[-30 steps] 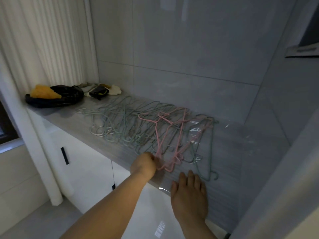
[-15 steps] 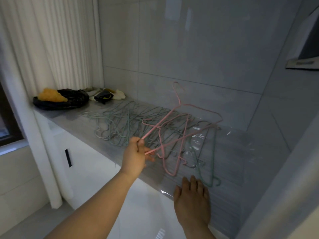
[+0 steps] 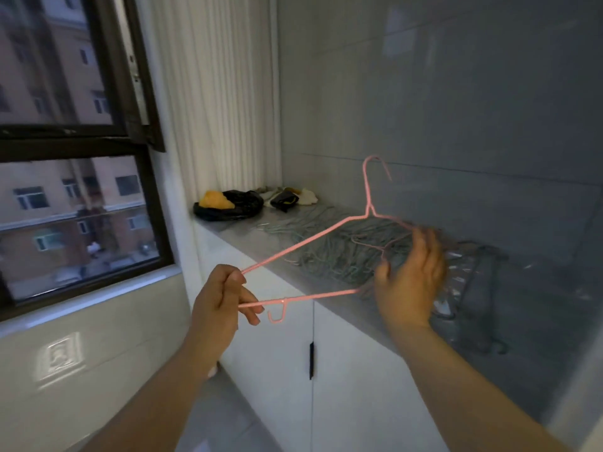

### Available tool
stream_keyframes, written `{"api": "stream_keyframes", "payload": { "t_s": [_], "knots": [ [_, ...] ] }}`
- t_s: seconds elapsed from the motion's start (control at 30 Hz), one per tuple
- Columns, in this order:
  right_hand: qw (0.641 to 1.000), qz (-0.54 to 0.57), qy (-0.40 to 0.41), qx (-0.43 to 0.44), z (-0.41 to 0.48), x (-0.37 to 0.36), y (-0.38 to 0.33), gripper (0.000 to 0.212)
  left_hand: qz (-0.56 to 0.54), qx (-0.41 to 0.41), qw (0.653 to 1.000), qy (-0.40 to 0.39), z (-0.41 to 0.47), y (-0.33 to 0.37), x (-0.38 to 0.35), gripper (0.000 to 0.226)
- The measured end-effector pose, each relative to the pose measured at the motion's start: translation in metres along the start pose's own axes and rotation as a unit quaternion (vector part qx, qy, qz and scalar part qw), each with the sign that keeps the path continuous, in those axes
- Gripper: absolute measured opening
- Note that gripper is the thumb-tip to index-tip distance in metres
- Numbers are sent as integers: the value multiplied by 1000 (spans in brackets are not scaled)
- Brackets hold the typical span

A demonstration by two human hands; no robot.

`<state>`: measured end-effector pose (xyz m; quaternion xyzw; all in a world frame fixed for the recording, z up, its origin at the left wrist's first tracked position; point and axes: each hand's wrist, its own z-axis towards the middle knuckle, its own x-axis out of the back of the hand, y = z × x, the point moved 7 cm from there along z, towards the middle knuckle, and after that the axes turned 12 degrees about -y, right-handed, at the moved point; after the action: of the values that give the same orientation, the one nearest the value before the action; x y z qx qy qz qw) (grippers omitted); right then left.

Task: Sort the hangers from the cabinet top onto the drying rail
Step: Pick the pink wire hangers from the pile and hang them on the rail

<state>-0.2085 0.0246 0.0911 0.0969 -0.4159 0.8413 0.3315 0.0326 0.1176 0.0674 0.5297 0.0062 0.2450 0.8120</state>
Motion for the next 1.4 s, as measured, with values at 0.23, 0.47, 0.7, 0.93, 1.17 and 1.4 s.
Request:
{"api": "stream_keyframes", "payload": {
  "t_s": [0.23,0.47,0.7,0.93,1.17,1.4],
  "knots": [
    [976,12,-199,92,8,-20,-55,25,52,32,994,86,-97,46,78,29],
    [901,78,-339,260,-68,-24,-119,24,204,186,960,43,-207,87,98,25],
    [761,193,-474,399,-237,-28,-269,26,232,282,919,150,-345,136,148,21],
    [645,264,-527,488,-380,24,-376,23,86,336,902,258,-473,172,202,22],
    [600,259,-557,512,-496,75,-477,26,-22,307,885,349,-605,219,272,19],
    [600,256,-559,512,-567,119,-554,40,-57,278,870,403,-705,255,356,19]
  ]
}}
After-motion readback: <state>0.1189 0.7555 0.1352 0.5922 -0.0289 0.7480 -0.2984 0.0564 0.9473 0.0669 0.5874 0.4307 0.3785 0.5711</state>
